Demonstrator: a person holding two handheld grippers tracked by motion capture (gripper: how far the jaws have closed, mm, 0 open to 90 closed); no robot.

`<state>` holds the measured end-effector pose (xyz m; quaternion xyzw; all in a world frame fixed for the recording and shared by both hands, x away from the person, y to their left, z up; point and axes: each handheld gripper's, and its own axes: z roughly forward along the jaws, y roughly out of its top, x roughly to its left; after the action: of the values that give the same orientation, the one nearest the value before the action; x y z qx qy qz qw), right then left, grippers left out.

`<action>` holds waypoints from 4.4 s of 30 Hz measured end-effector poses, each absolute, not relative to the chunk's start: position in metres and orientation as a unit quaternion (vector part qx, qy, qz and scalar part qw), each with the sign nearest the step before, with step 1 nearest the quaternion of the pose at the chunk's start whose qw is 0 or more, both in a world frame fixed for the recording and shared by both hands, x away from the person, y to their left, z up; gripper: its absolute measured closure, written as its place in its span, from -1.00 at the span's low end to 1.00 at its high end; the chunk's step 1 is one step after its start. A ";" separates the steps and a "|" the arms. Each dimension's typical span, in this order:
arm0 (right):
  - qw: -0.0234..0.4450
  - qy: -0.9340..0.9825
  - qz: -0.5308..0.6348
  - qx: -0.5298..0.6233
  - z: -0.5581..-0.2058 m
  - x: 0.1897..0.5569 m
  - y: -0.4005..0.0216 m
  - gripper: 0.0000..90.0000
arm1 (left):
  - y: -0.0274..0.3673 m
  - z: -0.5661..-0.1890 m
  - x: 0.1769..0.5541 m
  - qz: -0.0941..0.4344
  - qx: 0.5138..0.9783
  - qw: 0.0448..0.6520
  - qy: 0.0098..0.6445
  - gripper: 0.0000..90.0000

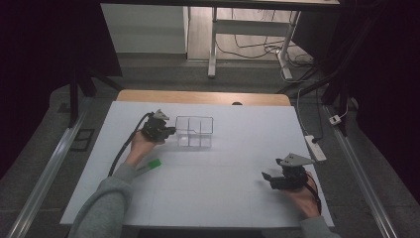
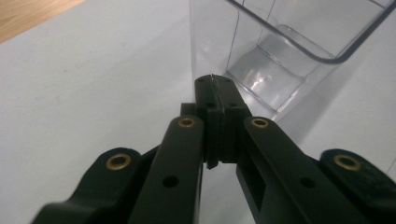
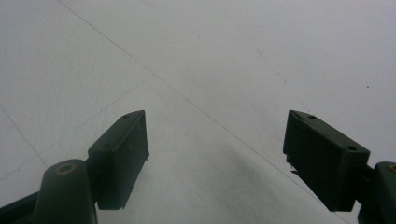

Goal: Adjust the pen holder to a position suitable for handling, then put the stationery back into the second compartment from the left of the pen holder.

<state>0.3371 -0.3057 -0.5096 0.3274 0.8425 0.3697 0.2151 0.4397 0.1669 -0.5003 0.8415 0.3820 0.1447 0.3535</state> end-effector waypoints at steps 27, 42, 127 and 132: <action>0.216 0.845 0.366 0.324 -0.510 0.337 -0.305 -0.51 | 0.135 -0.507 0.444 0.132 0.850 0.361 0.360 0.98; 0.216 0.846 0.365 0.325 -0.511 0.337 -0.306 -0.51 | 0.165 -0.490 0.426 0.135 0.848 0.369 0.357 0.96; 0.202 0.852 0.366 0.315 -0.515 0.334 -0.304 -0.51 | 0.193 -0.509 0.381 0.031 0.930 0.163 0.327 -0.28; 0.202 0.852 0.366 0.315 -0.515 0.334 -0.305 -0.51 | 0.190 -0.514 0.382 0.028 0.933 0.154 0.324 -0.19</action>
<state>0.3338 -0.3048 -0.5146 0.3148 0.8522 0.3656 0.2022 0.3823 0.1903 -0.5142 0.9329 0.3240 0.0284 0.1544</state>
